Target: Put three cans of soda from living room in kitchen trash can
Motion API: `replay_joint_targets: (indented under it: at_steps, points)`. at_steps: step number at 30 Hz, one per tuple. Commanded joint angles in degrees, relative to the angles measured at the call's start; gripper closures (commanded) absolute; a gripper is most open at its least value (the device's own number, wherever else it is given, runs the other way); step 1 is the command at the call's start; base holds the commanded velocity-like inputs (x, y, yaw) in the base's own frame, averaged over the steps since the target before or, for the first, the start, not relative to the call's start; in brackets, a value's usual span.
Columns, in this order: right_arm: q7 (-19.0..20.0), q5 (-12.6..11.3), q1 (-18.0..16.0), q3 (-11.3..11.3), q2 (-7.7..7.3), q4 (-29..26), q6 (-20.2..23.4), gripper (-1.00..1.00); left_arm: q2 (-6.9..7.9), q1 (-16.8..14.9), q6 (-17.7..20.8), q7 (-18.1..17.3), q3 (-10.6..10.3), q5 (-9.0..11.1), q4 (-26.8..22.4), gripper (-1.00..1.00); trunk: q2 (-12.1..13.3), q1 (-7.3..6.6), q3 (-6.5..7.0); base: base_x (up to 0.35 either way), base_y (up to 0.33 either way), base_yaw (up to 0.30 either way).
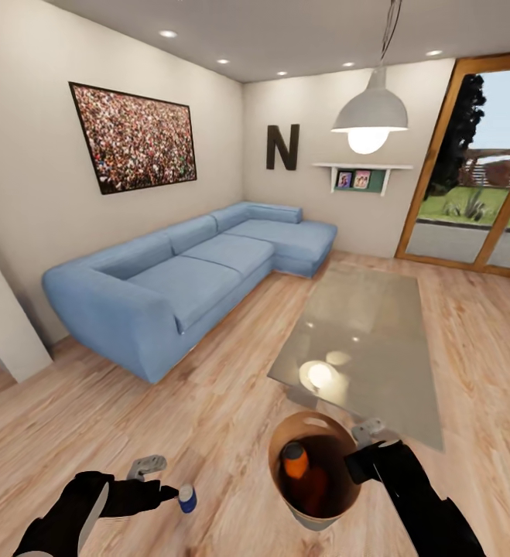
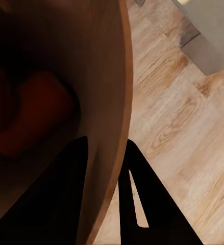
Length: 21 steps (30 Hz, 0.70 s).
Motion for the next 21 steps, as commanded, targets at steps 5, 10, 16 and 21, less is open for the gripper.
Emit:
replay_joint_targets:
  at_steps: [5,10,16,21]
  points:
    - [-0.03,-0.10,-0.02,0.03,0.00,-0.01,0.00,1.00,0.00,0.00,0.00,0.00,0.00,-0.01,0.00,-1.00,0.00,0.00,0.21,0.000,0.308,-0.180]
    - [-0.15,0.00,-0.02,0.05,0.00,-0.01,0.00,1.00,0.00,0.00,0.00,-0.03,0.00,-0.01,0.00,-1.00,0.00,0.00,0.24,0.000,0.295,-0.022]
    - [-0.15,-0.03,-0.02,0.05,0.00,-0.01,0.00,1.00,0.00,0.00,0.00,0.00,-0.01,-0.09,0.01,-1.00,0.00,0.00,0.24,0.000,0.112,-0.002]
    - [-0.19,-0.12,-0.02,0.05,0.00,-0.01,-0.02,1.00,0.00,0.00,0.00,-0.03,0.00,-0.08,0.03,-1.00,0.00,0.00,0.37,0.000,0.259,-0.111]
